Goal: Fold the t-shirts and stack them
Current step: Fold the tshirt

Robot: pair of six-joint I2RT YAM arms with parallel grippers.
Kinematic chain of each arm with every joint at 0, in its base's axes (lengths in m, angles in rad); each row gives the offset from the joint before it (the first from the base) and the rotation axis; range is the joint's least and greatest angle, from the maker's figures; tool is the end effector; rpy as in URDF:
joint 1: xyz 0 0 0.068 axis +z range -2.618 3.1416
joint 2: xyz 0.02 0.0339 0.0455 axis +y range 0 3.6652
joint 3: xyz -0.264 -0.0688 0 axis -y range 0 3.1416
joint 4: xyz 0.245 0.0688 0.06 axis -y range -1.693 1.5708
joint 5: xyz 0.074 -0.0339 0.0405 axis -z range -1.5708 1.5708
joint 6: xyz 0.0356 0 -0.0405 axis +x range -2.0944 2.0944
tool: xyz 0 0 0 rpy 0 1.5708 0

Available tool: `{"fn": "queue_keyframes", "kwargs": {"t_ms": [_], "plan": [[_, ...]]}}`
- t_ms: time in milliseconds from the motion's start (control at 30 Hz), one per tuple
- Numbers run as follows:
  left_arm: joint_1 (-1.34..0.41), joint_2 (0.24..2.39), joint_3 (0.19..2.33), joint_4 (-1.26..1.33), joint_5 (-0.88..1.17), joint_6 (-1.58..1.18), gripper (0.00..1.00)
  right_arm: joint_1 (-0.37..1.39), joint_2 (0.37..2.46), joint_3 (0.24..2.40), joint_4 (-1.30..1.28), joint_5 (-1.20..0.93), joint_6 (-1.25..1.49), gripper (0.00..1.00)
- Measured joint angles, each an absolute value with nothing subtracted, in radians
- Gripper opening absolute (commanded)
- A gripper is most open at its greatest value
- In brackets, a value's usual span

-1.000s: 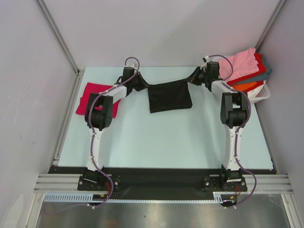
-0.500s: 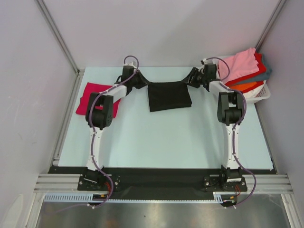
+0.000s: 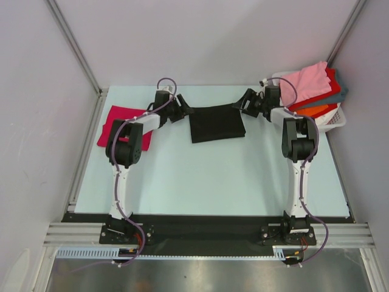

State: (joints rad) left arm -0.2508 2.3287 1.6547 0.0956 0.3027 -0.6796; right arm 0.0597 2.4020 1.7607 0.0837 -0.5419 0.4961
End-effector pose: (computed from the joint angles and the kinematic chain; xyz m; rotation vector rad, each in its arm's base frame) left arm 0.5018 -0.1395 0.1402 -0.2958 2.2279 -0.8493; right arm 0.5339 0.0503 0.1376 0.1416 2.1667 0.8999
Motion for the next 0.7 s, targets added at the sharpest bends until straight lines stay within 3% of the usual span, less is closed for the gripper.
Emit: {"fn": "queue_keyframes", "kwargs": {"t_ms": [400,567,667,700], "plan": [[-0.267,2.291,1.577,0.119,0.299,-0.686,0.54,0.071,2.391,1.726,0.078,-0.546,0.494,0.54],[-0.284,2.326,1.618,0.108,0.297,-0.702,0.38,0.084,2.391,1.720,0.075,-0.521,0.499,0.45],[-0.293,2.350,1.649,0.101,0.292,-0.711,0.22,0.088,2.390,1.711,0.078,-0.504,0.504,0.34],[-0.295,2.358,1.659,0.098,0.289,-0.712,0.15,0.088,2.390,1.704,0.083,-0.502,0.505,0.25]]}}
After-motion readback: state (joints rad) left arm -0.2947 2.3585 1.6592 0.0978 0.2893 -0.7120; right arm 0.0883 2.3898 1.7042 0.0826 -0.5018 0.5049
